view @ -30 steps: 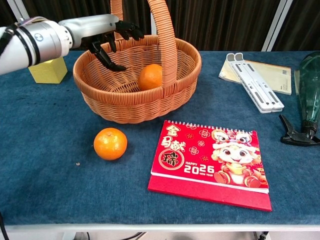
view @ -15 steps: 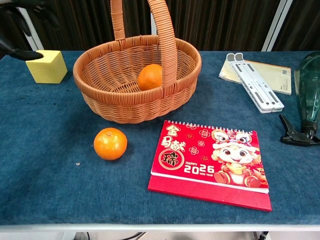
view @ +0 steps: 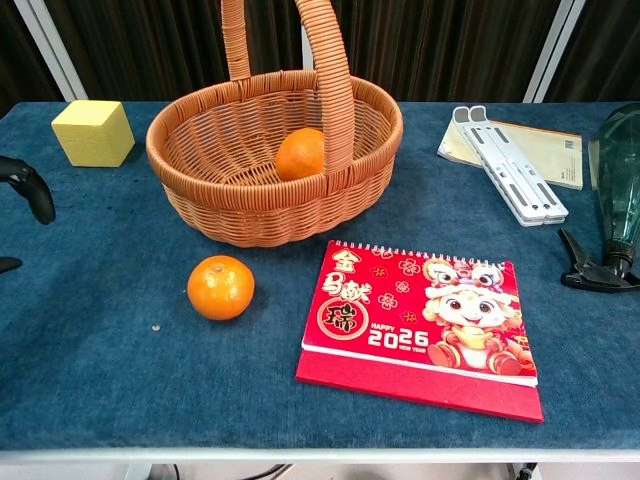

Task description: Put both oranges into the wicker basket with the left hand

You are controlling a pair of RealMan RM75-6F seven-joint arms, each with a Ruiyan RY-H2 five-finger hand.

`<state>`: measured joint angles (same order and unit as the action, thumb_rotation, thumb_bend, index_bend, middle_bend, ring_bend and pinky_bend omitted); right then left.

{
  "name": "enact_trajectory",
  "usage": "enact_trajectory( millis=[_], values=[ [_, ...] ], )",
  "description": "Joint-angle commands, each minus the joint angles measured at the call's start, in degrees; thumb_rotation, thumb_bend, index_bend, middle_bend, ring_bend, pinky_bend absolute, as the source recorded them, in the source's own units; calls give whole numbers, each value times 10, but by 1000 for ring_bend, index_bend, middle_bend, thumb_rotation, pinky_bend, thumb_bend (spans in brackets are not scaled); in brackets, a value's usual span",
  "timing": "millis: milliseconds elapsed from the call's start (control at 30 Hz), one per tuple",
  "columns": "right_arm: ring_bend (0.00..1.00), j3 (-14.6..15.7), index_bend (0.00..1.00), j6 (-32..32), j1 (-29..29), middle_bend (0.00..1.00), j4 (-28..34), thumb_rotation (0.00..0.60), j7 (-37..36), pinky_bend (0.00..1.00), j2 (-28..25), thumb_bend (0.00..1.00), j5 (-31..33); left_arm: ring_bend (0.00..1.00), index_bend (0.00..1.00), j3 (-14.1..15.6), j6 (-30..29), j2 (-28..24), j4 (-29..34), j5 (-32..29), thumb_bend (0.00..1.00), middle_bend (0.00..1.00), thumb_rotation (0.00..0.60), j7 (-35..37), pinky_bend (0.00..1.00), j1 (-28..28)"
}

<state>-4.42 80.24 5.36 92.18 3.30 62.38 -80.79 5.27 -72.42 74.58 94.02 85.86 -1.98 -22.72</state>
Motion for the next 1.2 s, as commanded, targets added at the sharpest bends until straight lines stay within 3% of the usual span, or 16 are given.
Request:
enact_trajectory(
  millis=[33, 433, 1200],
  values=[
    [0, 0, 0, 2, -1, 0, 0, 600, -1, 0, 0, 284, -1, 276, 370, 1, 0, 44, -43, 28, 236, 381, 600, 22, 438, 3],
    [0, 0, 0, 3, -1, 0, -1, 600, -4, 0, -2, 284, -1, 249, 283, -14, 30, 162, -146, 74, 228, 304, 600, 103, 403, -28],
    [0, -1, 0, -3, 0, 0, 0, 600, -7, 0, -5, 284, 5, 221, 263, -31, 74, 224, -204, 74, 189, 251, 600, 173, 370, -71]
  ],
)
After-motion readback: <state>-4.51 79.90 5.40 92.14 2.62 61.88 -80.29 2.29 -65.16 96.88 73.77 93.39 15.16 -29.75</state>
